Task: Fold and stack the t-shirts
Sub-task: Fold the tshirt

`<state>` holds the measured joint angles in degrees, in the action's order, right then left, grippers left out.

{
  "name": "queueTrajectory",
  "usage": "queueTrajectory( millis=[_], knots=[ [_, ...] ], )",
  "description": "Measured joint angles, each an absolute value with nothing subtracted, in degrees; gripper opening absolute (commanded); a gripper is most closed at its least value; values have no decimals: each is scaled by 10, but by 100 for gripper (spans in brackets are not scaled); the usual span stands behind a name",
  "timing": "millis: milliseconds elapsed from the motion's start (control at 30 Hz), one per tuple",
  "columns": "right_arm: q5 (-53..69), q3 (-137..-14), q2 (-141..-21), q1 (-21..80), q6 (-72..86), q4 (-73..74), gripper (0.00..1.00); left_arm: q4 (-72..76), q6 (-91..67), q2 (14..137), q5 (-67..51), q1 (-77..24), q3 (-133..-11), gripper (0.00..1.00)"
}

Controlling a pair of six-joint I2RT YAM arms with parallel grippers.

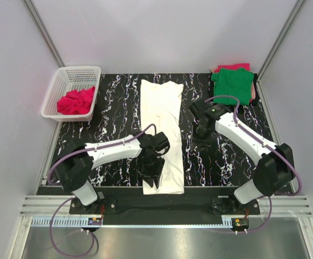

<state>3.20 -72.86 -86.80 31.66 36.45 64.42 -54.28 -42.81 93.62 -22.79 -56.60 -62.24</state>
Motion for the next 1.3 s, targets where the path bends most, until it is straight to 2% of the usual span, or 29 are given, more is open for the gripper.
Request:
queueTrajectory(
  millis=[167,400,633,767,967,1300],
  knots=[
    [46,-712,-869,314,362,628,29,-550,-408,924,-209,-516,-649,34],
    [99,-616,-864,315,374,573,29,-544,-375,940,-166,-393,-745,34],
    [147,-552,-862,364,406,519,30,-517,-329,1159,-173,-352,-980,33],
    [167,-540,-862,388,428,491,30,-514,-317,1261,-188,-354,-1053,33],
    [200,-510,-861,403,451,433,30,-522,-301,1322,-209,-356,-1077,33],
    [235,-452,-893,429,479,350,29,-519,-281,1326,-225,-355,-1073,32]
  ],
)
